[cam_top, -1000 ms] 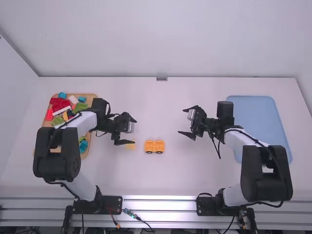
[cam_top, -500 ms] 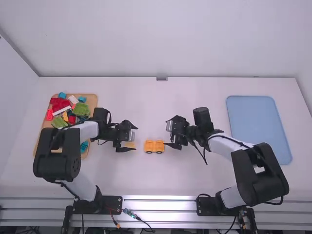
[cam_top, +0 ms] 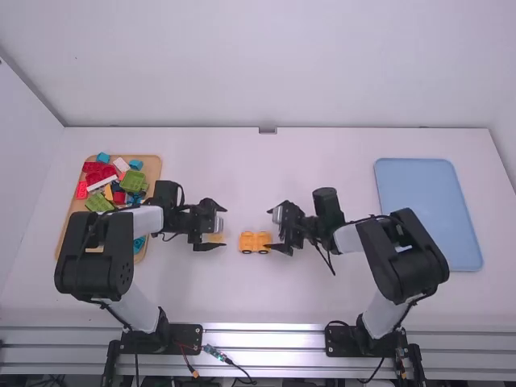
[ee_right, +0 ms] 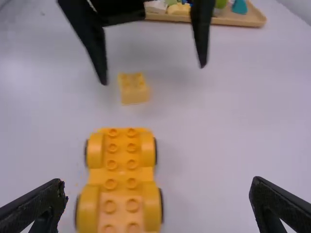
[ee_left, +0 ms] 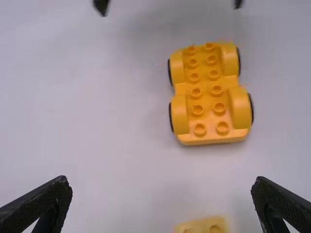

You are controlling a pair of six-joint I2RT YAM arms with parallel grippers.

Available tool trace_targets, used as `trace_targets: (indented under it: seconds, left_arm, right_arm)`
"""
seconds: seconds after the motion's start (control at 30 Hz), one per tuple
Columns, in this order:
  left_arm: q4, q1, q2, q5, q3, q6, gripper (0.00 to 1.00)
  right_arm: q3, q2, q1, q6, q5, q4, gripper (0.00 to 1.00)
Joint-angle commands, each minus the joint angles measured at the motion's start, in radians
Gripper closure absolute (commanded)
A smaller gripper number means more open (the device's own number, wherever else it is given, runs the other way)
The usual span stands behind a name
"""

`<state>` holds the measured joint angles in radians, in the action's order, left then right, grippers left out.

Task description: Assemble lego blocks to make yellow taxi

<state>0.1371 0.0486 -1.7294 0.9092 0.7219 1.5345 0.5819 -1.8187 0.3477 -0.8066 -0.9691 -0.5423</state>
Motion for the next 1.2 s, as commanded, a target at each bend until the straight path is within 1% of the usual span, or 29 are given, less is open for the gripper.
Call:
trace_targets:
  seconds: [0.0,0.1,0.2,0.23,0.33,0.4,0.47,0.57,0.67,0.77,0.83,0.93,1.0,1.17]
  left_arm:
    - [-0.009,-0.002,0.027,-0.009,-0.011,-0.103,0.01]
    - [-0.022,-0.002,0.027,-0.009,-0.011,-0.134,0.01]
    - [-0.023,-0.002,0.027,-0.009,-0.011,-0.131,0.01]
    - [-0.023,-0.002,0.027,-0.009,-0.011,-0.131,0.01]
    - [-0.023,-0.002,0.027,-0.009,-0.011,-0.130,0.01]
    - [-0.022,-0.002,0.027,-0.009,-0.011,-0.121,0.01]
    - [-0.024,-0.002,0.027,-0.009,-0.016,-0.121,0.01]
    - [-0.047,-0.002,0.027,-0.005,-0.043,-0.069,0.01]
    - [-0.105,-0.002,0.027,-0.006,-0.079,-0.054,0.01]
    - [-0.169,-0.002,0.027,-0.006,-0.105,-0.098,0.01]
    - [-0.240,-0.002,0.027,-0.006,-0.130,-0.145,0.01]
    - [-0.263,-0.002,0.027,-0.008,-0.145,-0.143,0.01]
    - [-0.273,-0.002,0.027,-0.005,-0.153,-0.155,0.01]
    - [-0.271,-0.002,0.027,-0.005,-0.153,-0.158,0.01]
  right_arm:
    - [-0.008,-0.008,0.002,0.026,-0.058,0.024,0.01]
    - [-0.019,-0.008,0.025,0.024,-0.051,0.041,0.01]
    - [-0.053,-0.008,0.057,0.025,-0.014,0.000,0.01]
    - [-0.082,-0.008,0.080,0.026,0.050,-0.048,0.01]
    - [-0.117,-0.008,0.106,0.030,0.115,-0.119,0.01]
    - [-0.153,-0.009,0.135,0.121,0.196,-0.234,0.01]
    - [-0.171,-0.009,0.152,0.195,0.268,-0.303,0.01]
    - [-0.178,-0.009,0.180,0.197,0.318,-0.323,0.01]
    - [-0.149,-0.012,0.191,0.175,0.312,-0.276,0.01]
    - [-0.112,-0.027,0.188,0.174,0.312,-0.229,0.01]
    - [-0.080,-0.061,0.190,0.154,0.305,-0.199,0.01]
    - [-0.060,-0.108,0.188,0.117,0.257,-0.211,0.01]
    - [-0.036,-0.168,0.186,0.121,0.200,-0.250,0.01]
    - [-0.010,-0.238,0.158,0.121,0.111,-0.293,0.01]
